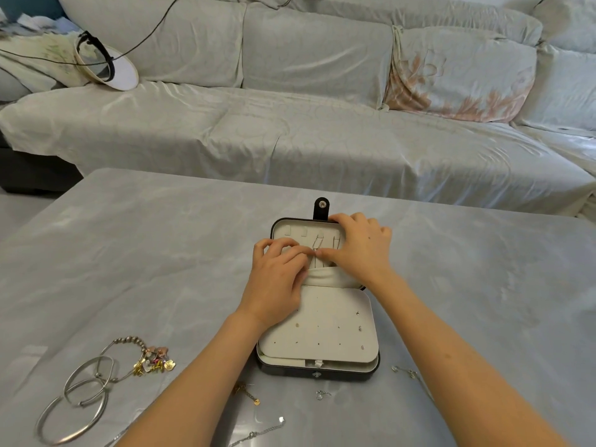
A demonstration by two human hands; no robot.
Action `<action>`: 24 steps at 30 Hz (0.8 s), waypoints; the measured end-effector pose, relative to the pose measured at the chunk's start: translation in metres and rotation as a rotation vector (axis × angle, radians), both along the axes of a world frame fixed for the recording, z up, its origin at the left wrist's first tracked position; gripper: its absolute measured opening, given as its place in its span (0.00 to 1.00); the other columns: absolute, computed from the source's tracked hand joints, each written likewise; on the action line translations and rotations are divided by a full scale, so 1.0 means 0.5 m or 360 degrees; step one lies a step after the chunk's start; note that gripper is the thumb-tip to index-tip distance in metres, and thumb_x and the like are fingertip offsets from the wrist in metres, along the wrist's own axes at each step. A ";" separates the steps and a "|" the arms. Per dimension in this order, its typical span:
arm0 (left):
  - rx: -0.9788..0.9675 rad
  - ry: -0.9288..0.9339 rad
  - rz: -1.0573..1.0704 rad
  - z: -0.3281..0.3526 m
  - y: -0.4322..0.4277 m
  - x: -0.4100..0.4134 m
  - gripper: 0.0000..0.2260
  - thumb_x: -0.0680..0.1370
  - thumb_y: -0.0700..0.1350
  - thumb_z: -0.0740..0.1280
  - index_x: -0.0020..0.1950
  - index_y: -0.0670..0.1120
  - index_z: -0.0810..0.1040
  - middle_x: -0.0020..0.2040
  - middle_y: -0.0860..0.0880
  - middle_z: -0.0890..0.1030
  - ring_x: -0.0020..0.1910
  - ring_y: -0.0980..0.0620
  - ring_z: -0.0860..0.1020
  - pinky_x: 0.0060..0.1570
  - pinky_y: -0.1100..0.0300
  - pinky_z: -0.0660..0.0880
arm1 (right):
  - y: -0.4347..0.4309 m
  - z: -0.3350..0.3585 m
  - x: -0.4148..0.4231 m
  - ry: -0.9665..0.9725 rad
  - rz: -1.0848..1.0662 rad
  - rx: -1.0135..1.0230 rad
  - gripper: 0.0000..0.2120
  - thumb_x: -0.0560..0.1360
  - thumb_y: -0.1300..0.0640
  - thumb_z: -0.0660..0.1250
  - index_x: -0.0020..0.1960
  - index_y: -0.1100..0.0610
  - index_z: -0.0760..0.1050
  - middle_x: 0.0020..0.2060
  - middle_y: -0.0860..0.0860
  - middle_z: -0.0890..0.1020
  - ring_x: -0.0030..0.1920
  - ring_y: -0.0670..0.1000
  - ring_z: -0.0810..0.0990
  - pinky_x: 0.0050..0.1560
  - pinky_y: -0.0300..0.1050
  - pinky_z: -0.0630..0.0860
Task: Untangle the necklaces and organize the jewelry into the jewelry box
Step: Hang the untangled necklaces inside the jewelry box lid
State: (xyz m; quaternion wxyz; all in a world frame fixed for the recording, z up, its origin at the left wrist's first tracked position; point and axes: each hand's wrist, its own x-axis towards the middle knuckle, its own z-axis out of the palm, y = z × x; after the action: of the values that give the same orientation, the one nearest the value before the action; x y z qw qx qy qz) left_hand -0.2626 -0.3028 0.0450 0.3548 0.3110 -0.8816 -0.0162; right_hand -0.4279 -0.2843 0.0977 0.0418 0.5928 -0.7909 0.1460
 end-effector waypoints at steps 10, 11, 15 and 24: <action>0.0163 -0.0053 -0.0107 -0.005 -0.013 -0.003 0.07 0.73 0.44 0.59 0.39 0.47 0.76 0.46 0.58 0.82 0.48 0.54 0.71 0.50 0.61 0.56 | 0.086 0.023 -0.051 -0.0381 0.0020 -0.0208 0.24 0.71 0.44 0.69 0.64 0.49 0.71 0.60 0.48 0.75 0.62 0.53 0.70 0.63 0.50 0.62; 0.0188 -0.0073 -0.0119 -0.005 -0.014 -0.005 0.05 0.72 0.43 0.61 0.39 0.47 0.76 0.45 0.58 0.82 0.48 0.53 0.73 0.49 0.61 0.56 | 0.116 0.024 -0.066 -0.0409 -0.0030 -0.0211 0.19 0.72 0.46 0.68 0.61 0.50 0.74 0.57 0.48 0.77 0.59 0.52 0.73 0.61 0.49 0.65; 0.0211 -0.0181 -0.0096 0.000 -0.017 -0.009 0.04 0.71 0.42 0.62 0.40 0.47 0.76 0.45 0.54 0.81 0.47 0.48 0.75 0.47 0.61 0.54 | 0.270 -0.004 -0.109 -0.0541 -0.0164 0.0292 0.07 0.73 0.51 0.67 0.49 0.53 0.80 0.43 0.45 0.81 0.45 0.46 0.77 0.44 0.38 0.69; 0.0233 -0.0646 0.0152 0.088 -0.003 -0.029 0.10 0.76 0.42 0.64 0.54 0.50 0.81 0.60 0.54 0.77 0.62 0.49 0.68 0.58 0.55 0.52 | 0.470 -0.058 -0.120 -0.0615 -0.0409 0.0199 0.05 0.76 0.54 0.64 0.47 0.52 0.79 0.40 0.45 0.79 0.43 0.47 0.75 0.44 0.41 0.69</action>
State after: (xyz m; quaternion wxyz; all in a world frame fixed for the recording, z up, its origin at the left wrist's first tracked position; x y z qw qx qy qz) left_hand -0.2769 -0.3043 0.0888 0.1468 0.3742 -0.9156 -0.0006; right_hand -0.4880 -0.0491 0.0687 -0.1289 0.4498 -0.8606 0.2010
